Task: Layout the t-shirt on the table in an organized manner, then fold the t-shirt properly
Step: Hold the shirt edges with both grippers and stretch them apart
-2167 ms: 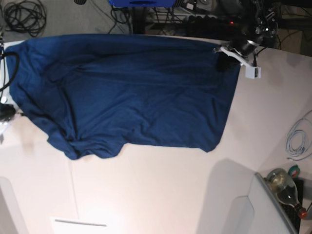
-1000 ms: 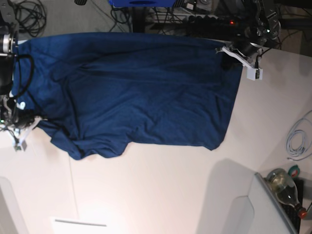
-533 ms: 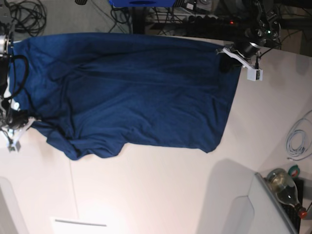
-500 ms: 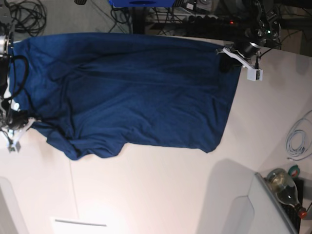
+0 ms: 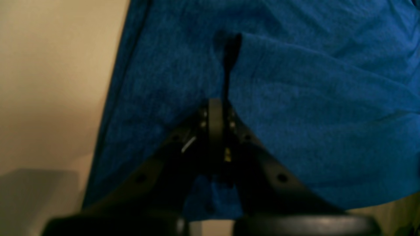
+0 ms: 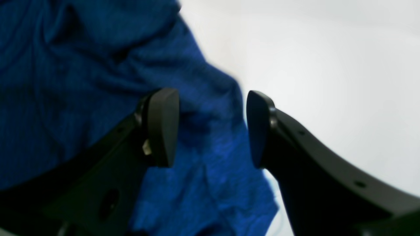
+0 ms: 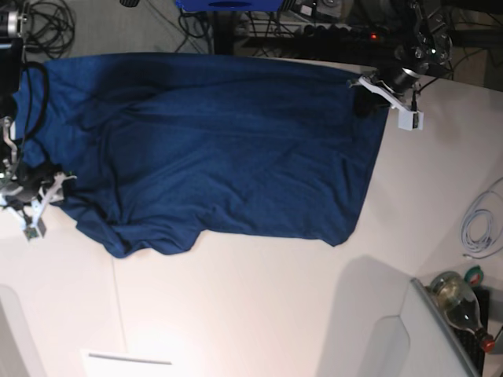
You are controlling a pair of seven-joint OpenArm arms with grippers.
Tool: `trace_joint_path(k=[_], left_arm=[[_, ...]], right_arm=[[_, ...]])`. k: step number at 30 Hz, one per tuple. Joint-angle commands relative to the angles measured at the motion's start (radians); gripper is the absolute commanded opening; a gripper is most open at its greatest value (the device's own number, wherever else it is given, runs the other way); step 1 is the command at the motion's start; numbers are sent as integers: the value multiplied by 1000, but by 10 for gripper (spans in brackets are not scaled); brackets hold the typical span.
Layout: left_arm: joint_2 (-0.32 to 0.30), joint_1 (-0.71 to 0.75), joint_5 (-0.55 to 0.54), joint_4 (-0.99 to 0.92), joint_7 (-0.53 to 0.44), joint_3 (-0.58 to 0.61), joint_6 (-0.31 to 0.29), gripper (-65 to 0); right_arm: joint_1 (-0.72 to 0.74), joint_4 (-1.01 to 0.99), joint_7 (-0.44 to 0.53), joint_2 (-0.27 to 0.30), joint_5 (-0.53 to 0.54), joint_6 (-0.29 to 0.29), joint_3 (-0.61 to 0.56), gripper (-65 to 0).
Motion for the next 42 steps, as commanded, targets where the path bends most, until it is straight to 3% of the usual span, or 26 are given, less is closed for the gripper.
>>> trace_joint_path(k=[1, 10, 17, 21, 25, 36, 42], left_arm=[[-3, 11, 58, -3, 53, 0, 31, -650], [-6, 11, 58, -3, 53, 0, 31, -650], [-8, 14, 58, -3, 53, -2, 31, -650], [-6, 17, 63, -5, 53, -43, 31, -650], [-8, 14, 65, -11, 53, -86, 31, -650], [-6, 13, 68, -11, 54, -85, 31, -650], [-8, 13, 61, -3, 56, -85, 31, -650]], right_arm=[[25, 0, 20, 22, 6, -4, 5, -338], [30, -36, 20, 10, 6, -4, -18, -350], [120, -178, 20, 2, 6, -4, -30, -579], [132, -171, 16, 14, 6, -2, -29, -650], [151, -170, 16, 48, 6, -2, -29, -650], [214, -293, 14, 65, 6, -2, -29, -635], [191, -288, 16, 42, 7, 4, -23, -347]])
